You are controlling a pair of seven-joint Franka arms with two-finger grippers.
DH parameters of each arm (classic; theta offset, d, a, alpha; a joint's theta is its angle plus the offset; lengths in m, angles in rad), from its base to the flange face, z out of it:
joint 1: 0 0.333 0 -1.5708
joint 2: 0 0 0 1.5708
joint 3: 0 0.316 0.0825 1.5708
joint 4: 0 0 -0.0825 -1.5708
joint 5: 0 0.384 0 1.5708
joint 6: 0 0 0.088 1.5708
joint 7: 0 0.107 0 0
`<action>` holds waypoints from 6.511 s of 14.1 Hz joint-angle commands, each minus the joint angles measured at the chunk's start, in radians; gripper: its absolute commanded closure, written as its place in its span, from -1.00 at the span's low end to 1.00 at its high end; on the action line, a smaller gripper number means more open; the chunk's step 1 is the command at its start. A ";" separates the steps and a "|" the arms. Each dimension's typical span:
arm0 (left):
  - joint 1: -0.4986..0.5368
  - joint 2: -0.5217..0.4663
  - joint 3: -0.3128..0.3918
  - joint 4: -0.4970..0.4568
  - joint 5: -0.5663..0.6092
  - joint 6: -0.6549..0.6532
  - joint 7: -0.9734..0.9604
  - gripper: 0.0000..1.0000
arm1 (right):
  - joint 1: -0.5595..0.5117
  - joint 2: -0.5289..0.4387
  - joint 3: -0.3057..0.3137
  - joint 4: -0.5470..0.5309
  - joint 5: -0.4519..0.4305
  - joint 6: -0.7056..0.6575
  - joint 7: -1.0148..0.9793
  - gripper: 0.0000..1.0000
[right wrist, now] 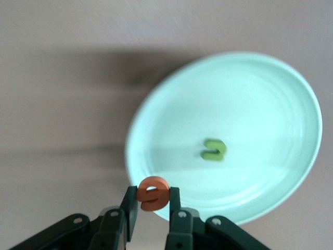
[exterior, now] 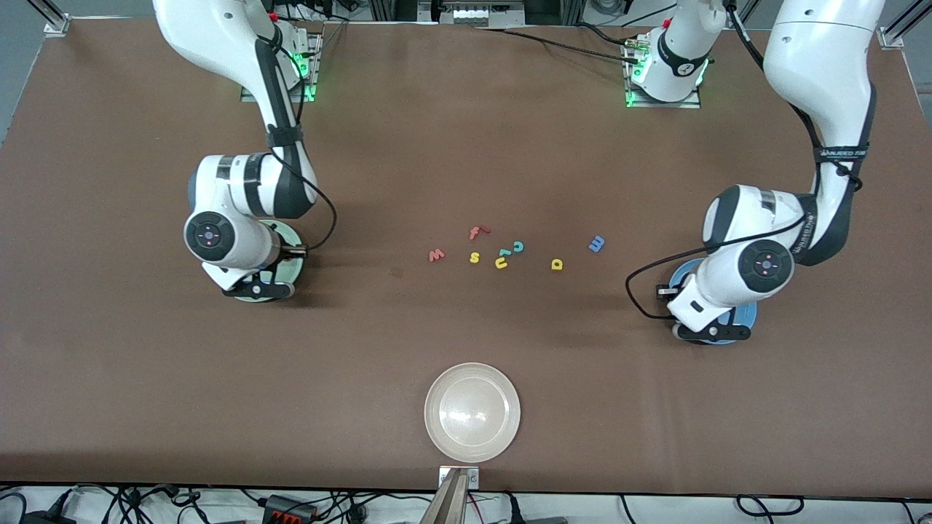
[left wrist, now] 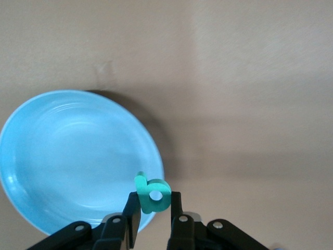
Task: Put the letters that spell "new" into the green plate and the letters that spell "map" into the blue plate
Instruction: 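Carry the e and b to the green and blue plates with both grippers, then move the right gripper to the w while the left gripper reaches the m, then grasp the pink w and blue m with the right and left grippers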
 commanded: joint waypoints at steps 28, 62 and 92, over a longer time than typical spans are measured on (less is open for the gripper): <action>0.051 -0.020 -0.096 -0.031 0.024 -0.008 0.307 -1.00 | 0.275 0.042 0.071 0.114 0.064 0.075 0.081 -1.00; 0.014 -0.040 -0.164 -0.027 0.024 -0.136 0.460 -1.00 | 0.274 0.231 0.226 0.261 0.094 0.360 -1.244 -0.69; -0.072 -0.056 -0.227 -0.409 0.081 0.280 0.344 -0.07 | 0.283 0.186 -0.050 0.244 0.103 -0.003 -1.112 0.85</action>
